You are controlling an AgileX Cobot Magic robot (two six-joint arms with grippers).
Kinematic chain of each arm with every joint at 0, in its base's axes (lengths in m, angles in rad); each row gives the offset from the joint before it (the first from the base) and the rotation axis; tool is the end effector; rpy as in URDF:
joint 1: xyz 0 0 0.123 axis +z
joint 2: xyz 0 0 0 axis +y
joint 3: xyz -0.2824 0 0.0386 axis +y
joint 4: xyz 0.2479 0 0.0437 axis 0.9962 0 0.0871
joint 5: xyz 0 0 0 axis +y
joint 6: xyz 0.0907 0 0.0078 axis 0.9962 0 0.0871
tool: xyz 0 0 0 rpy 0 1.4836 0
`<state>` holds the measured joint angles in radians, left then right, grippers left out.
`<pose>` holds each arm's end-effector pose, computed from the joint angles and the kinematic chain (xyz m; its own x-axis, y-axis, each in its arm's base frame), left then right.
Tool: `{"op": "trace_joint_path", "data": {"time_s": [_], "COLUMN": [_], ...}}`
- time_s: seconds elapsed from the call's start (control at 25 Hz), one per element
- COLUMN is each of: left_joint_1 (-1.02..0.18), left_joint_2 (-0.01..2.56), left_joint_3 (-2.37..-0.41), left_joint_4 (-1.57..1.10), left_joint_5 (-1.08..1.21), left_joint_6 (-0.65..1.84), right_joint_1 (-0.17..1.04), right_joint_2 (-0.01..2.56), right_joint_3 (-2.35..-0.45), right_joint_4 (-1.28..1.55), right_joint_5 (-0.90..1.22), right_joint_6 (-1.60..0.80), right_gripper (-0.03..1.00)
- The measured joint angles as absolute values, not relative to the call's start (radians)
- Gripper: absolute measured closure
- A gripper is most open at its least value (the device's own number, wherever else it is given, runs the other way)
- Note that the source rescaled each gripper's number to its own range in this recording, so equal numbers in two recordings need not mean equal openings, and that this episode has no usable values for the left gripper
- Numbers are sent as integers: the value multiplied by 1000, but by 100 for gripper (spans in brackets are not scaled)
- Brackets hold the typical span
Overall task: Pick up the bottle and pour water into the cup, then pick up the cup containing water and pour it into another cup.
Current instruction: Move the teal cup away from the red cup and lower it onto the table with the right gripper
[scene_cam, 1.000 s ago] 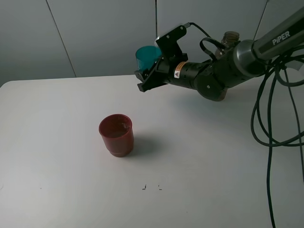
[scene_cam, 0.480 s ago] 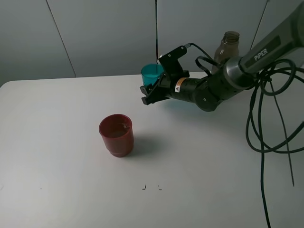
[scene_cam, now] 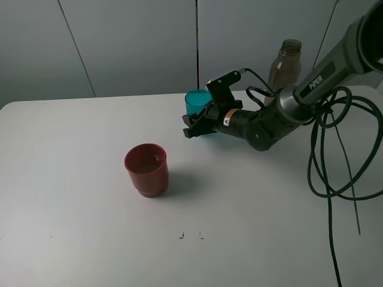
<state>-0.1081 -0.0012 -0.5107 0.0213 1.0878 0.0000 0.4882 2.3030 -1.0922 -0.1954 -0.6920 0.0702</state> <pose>-0.0072 0.0025 0.2780 -0.4657 0.0605 -0.8829 0.0959 0.9952 0.0176 0.3722 0.2104 0.0519 -0.3301 -0.2662 -0.9056 -0.5930 0.8049 -0.0205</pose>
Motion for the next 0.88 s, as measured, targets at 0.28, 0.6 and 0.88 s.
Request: {"op": "trace_joint_path", "data": {"time_s": [0.28,0.6,0.88], "left_joint_1": [-108,-108,-108], "left_joint_2": [-1,-1,-1], "left_joint_3": [-511,-511,-511], "left_joint_4": [21,21,21], "left_joint_5": [1088,1088,1088], "left_joint_6": [0,0,0], "right_joint_1": [486,486,486], "right_joint_2": [2318,2318,2318], "right_joint_3": [-1092,-1092,-1092], "right_joint_4": [-195,-195,-195], "right_joint_5": [-691,-690,-683], "right_joint_6": [70,70,67], "right_gripper": [93,93,88]}}
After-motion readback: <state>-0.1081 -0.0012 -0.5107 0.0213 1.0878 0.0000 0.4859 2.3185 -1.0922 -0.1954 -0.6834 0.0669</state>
